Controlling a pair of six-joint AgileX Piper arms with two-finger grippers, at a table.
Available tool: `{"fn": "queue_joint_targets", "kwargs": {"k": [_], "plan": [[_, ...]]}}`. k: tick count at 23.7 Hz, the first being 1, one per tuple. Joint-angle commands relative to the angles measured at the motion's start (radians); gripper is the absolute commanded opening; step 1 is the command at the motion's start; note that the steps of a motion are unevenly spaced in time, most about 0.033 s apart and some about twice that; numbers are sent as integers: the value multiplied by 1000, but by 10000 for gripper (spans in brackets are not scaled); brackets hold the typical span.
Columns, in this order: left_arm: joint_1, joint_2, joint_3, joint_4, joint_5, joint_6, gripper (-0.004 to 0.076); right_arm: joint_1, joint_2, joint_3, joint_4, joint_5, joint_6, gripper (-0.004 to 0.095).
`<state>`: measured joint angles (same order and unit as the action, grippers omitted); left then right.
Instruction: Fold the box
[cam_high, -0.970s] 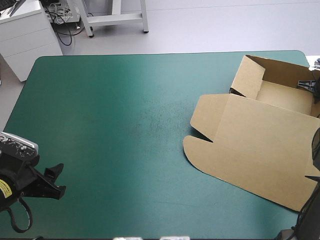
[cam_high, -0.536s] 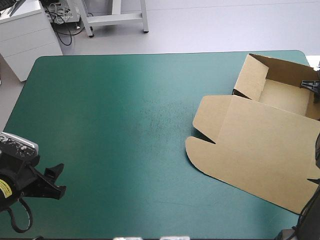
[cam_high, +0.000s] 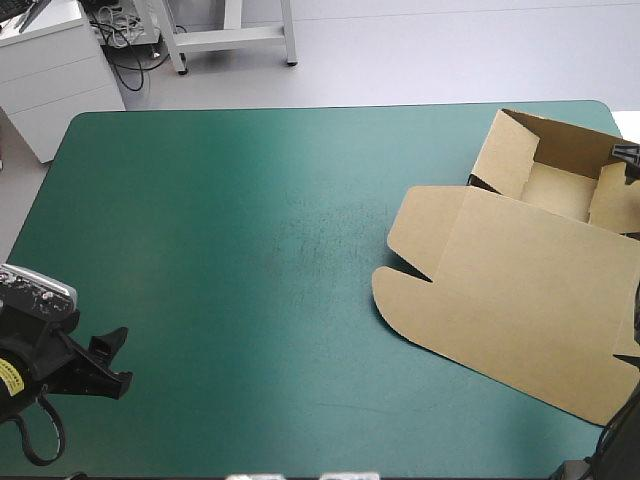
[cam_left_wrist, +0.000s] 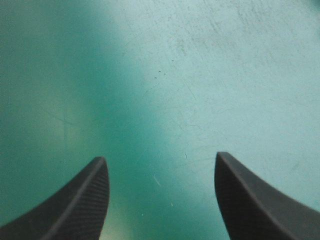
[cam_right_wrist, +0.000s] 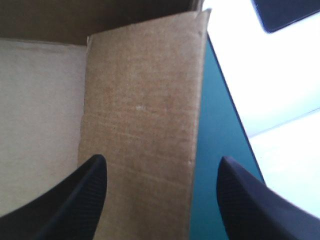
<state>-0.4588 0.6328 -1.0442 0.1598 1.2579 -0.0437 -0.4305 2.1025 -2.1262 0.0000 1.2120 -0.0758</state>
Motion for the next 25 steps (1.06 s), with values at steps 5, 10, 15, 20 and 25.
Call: {"fn": "queue_joint_targets", "kwargs": {"k": [5,10,15,20,25], "plan": [[-6,2,-21,55,16,-3,434,36,-260,-21,288,35,-60,512],[-6,2,-21,133,-52,-7,434,234,-389,-10,370,34,-146,358],[-6,0,-19,171,-60,-61,434,389,-492,27,346,34,-179,345],[-6,-44,33,261,-131,-147,434,547,-631,143,264,15,-181,340],[-6,-115,96,274,-202,-201,434,639,-806,318,225,-37,-184,275]]}}
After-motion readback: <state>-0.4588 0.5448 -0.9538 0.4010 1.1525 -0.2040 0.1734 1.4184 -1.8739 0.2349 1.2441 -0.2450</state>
